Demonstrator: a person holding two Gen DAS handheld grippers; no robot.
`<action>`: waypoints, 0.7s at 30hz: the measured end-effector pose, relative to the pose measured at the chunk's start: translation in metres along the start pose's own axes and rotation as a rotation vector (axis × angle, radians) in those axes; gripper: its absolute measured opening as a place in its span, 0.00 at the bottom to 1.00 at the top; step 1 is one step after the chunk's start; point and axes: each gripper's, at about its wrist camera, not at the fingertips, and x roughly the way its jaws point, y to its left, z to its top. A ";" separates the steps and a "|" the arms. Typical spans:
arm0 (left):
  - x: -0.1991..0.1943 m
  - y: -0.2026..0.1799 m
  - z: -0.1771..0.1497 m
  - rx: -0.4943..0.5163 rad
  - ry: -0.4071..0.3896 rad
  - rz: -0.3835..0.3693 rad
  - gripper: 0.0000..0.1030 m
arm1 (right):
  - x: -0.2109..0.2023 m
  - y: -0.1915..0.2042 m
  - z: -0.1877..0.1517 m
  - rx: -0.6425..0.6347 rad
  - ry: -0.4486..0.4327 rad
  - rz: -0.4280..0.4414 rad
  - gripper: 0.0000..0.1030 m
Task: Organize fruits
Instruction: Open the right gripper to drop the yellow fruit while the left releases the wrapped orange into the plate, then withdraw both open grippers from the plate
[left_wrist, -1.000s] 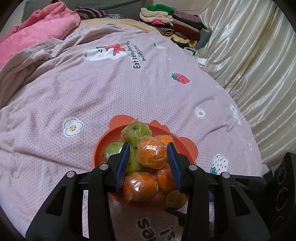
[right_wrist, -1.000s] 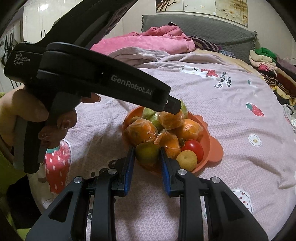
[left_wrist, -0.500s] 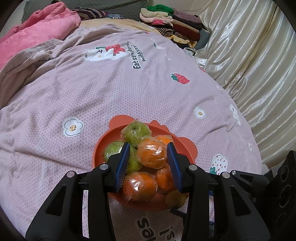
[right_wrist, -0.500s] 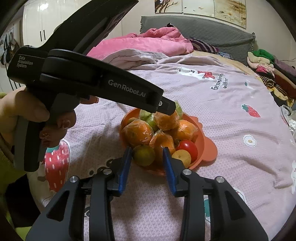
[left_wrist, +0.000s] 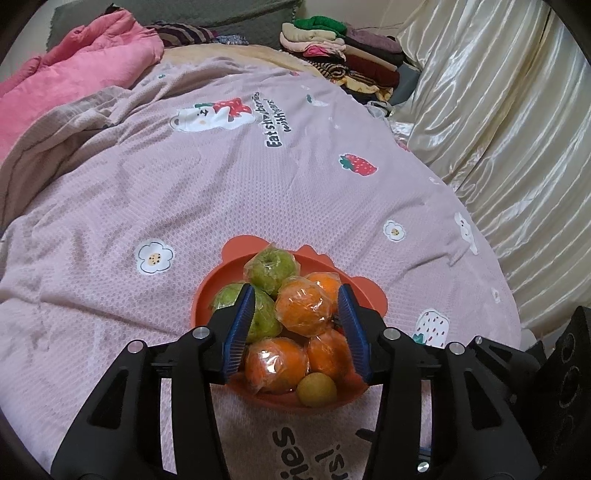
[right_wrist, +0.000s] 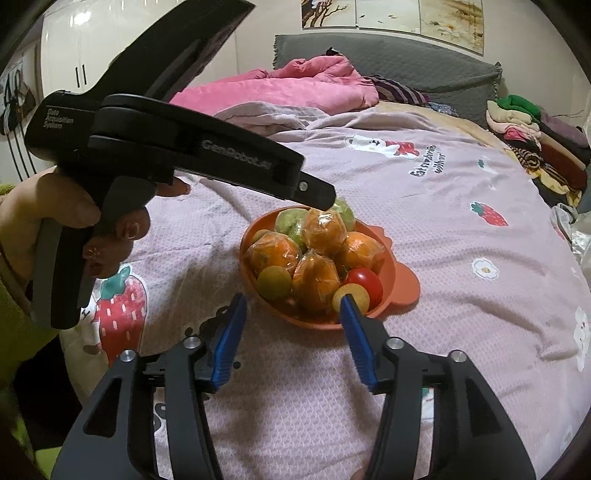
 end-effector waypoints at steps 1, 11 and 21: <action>-0.002 -0.001 0.000 0.001 -0.003 0.001 0.38 | -0.002 -0.001 -0.001 0.004 -0.001 -0.003 0.54; -0.027 -0.006 -0.005 0.010 -0.044 0.019 0.46 | -0.018 -0.002 -0.003 0.027 -0.016 -0.044 0.73; -0.060 -0.012 -0.015 0.020 -0.093 0.039 0.61 | -0.041 -0.008 -0.003 0.074 -0.046 -0.093 0.88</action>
